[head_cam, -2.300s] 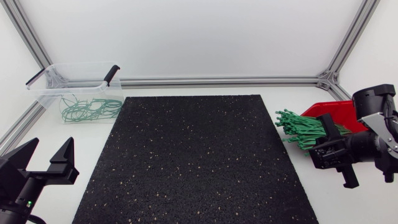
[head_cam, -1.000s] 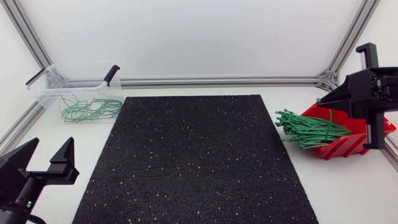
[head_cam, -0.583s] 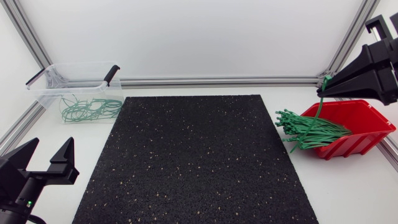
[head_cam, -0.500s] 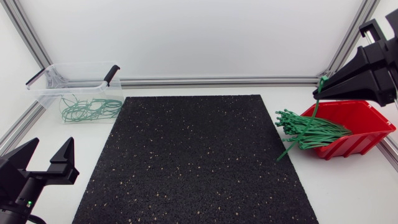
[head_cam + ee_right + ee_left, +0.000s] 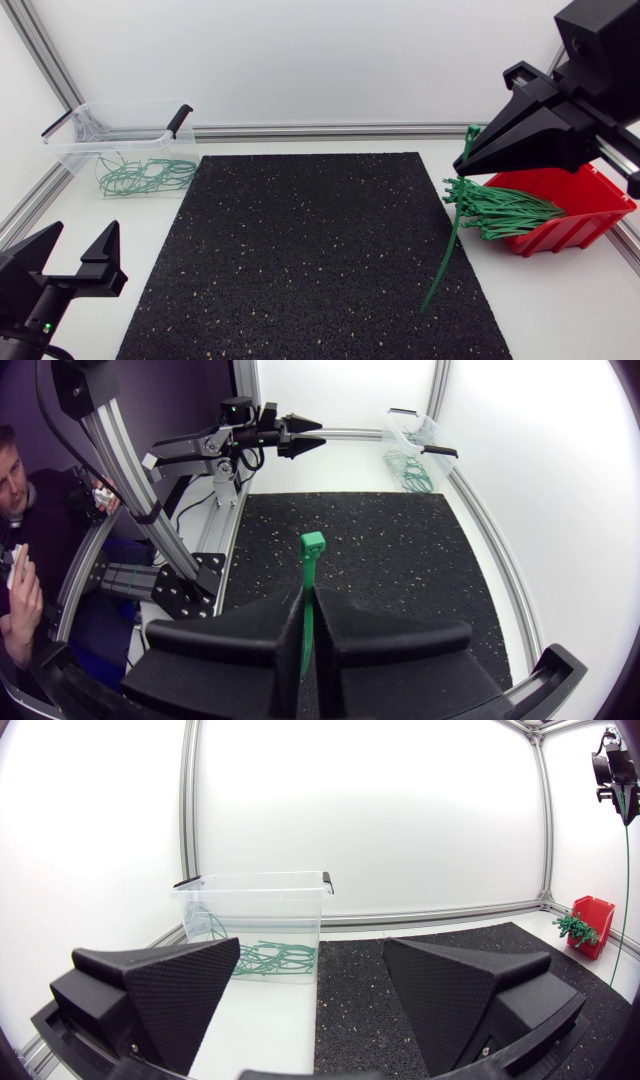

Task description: Take a green cable tie from the red box, thread the tail through the head to close it, then place it in the transparent bin on the left.

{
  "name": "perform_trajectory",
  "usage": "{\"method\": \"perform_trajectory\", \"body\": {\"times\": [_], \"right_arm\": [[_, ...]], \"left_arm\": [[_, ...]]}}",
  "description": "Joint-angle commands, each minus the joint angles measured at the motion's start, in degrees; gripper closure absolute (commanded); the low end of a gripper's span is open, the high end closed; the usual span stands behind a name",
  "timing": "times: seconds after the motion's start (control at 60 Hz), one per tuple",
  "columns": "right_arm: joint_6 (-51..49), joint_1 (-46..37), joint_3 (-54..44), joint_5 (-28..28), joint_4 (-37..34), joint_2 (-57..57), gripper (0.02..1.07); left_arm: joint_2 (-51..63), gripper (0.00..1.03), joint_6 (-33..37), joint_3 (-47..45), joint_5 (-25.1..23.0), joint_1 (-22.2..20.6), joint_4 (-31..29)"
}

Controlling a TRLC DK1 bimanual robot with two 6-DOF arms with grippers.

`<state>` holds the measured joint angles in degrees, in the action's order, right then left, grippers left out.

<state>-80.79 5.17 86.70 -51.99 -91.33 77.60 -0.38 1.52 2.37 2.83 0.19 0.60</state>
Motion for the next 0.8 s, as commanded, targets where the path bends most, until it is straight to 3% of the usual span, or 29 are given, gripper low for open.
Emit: {"method": "perform_trajectory", "body": {"times": [0.0, 0.333, 0.783], "right_arm": [[-0.7, 1.9, 1.4, -1.9, -2.1, 1.8, 1.01], [-5.5, 8.0, 3.7, -11.6, -10.5, 6.2, 1.01], [-10.2, 21.0, 3.8, -19.4, -14.5, 9.7, 1.01]], "left_arm": [[-0.1, 0.03, 0.6, -2.1, -0.1, -0.5, -1.7], [0.1, 0.03, 0.6, -2.1, -0.7, -0.5, -2.0], [-0.1, 0.03, 0.4, -2.0, -0.9, -1.9, -2.3]]}}
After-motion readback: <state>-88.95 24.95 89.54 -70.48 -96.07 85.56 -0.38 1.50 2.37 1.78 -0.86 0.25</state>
